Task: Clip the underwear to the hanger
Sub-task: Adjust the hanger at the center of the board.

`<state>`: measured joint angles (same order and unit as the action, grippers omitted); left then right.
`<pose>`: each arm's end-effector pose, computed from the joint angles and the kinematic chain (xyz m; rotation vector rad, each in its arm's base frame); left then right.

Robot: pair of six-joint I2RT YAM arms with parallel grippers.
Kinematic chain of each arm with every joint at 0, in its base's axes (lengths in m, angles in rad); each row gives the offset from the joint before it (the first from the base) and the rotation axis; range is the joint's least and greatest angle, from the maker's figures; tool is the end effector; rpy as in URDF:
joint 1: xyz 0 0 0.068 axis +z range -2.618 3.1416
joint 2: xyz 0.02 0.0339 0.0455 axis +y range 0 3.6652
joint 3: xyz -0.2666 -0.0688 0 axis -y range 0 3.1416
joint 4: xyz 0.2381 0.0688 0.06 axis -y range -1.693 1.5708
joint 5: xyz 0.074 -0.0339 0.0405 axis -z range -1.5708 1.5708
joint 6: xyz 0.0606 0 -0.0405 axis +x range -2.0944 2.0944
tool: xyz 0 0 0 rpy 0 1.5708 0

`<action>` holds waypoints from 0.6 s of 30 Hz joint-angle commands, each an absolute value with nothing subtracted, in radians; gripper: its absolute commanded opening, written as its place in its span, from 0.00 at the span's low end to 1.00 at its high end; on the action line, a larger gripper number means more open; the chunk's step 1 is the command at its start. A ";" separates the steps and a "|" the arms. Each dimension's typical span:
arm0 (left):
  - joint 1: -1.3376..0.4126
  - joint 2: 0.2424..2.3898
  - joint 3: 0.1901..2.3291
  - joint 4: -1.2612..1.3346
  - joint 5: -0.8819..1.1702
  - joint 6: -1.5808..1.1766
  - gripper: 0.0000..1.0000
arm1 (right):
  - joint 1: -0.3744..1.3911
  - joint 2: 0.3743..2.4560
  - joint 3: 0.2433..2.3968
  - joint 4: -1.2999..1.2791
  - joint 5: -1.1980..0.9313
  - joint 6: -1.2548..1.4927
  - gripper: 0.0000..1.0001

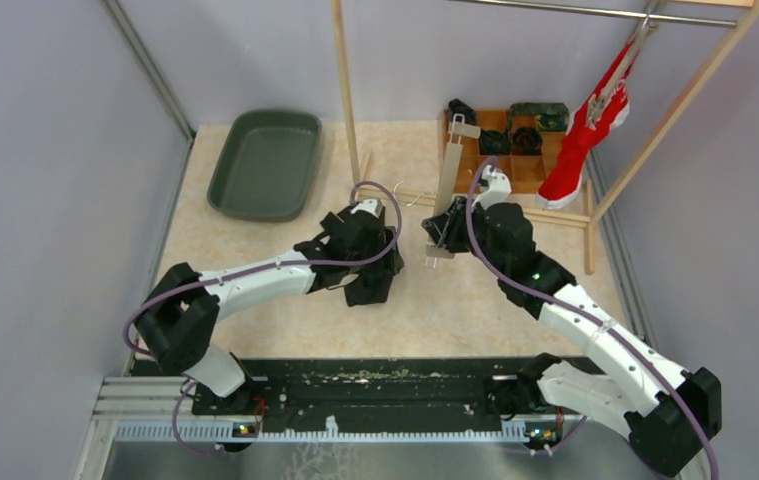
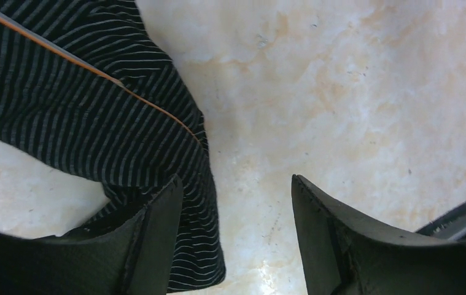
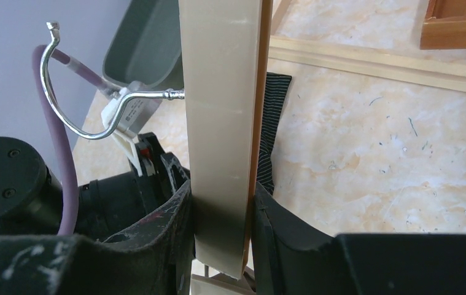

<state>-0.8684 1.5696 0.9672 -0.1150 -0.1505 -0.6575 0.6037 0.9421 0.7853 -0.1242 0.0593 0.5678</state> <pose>0.2336 -0.2619 0.2066 0.1677 2.3518 -0.6119 0.1971 0.1316 0.3139 0.0084 1.9208 0.7511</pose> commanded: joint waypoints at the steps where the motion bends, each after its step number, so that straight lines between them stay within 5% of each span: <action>1: -0.866 1.508 0.972 -0.135 -0.273 -0.652 0.72 | 0.595 0.914 0.778 -0.088 0.021 0.537 0.01; 10: -0.842 1.213 0.718 0.262 -0.252 -0.648 0.90 | 0.587 0.927 0.742 -0.081 -0.031 0.523 0.00; 18: -0.820 1.164 0.702 0.349 -0.075 -0.642 0.90 | 0.580 1.005 0.736 -0.032 -0.071 0.520 0.00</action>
